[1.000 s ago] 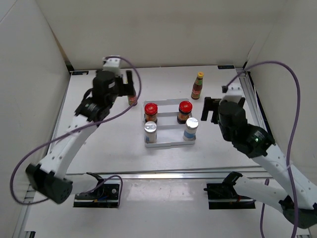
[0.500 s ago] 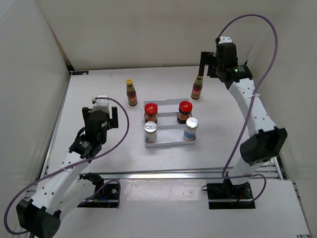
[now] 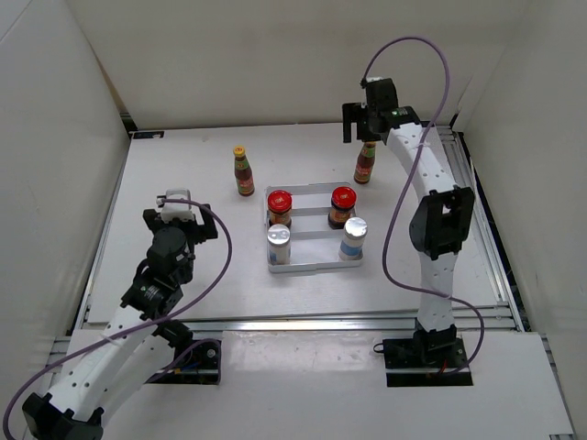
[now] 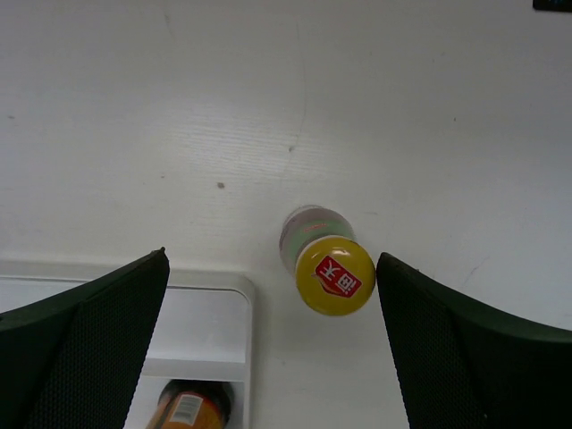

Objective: Organize the condiment bottles

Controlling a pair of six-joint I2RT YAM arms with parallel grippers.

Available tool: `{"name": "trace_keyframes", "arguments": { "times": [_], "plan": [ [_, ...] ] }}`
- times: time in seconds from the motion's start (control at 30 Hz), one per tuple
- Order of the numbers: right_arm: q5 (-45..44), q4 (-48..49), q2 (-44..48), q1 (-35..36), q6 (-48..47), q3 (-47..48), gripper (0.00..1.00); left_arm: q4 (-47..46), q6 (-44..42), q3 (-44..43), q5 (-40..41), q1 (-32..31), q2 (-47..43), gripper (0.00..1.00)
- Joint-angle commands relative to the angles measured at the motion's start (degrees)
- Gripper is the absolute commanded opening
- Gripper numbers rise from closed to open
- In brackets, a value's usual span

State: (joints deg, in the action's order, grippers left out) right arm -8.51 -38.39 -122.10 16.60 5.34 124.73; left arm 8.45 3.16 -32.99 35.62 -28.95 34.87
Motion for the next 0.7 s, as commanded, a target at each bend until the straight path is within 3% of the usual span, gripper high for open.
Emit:
{"name": "trace_keyframes", "arguments": {
  "times": [0.0, 0.33, 0.47, 0.5, 0.57, 0.6, 0.67],
  "plan": [
    [-4.4, -1.3, -1.7, 0.1, -0.3, 2.1, 1.00, -2.5, -0.4, 0.9, 0.5, -1.0, -1.1, 1.00],
    [-7.8, -2.7, -7.4, -0.4, -0.2, 2.6, 1.00, -3.7, -0.4, 1.4, 1.7, -2.1, -1.7, 1.00],
    [-5.6, -2.7, -8.5, -1.6, 1.7, 2.6, 0.79, -3.7, -0.4, 1.4, 1.7, -2.1, -1.7, 1.00],
    [-4.9, -2.7, -8.5, -2.3, 2.2, 2.6, 0.67, -3.7, -0.4, 1.4, 2.3, -2.1, -1.7, 1.00],
    [-4.0, -2.7, -8.5, -2.9, 3.4, 2.0, 0.54, -3.7, -0.4, 1.4, 2.3, -2.1, -1.7, 1.00],
    [-4.0, -2.7, -8.5, -3.4, 3.4, 2.0, 0.40, -3.7, -0.4, 1.4, 2.3, -2.1, -1.1, 1.00],
    [-3.4, -2.7, -8.0, -3.4, 4.0, 1.4, 0.28, -3.7, -0.4, 1.4, 2.3, -2.1, -1.1, 1.00]
  ]
}}
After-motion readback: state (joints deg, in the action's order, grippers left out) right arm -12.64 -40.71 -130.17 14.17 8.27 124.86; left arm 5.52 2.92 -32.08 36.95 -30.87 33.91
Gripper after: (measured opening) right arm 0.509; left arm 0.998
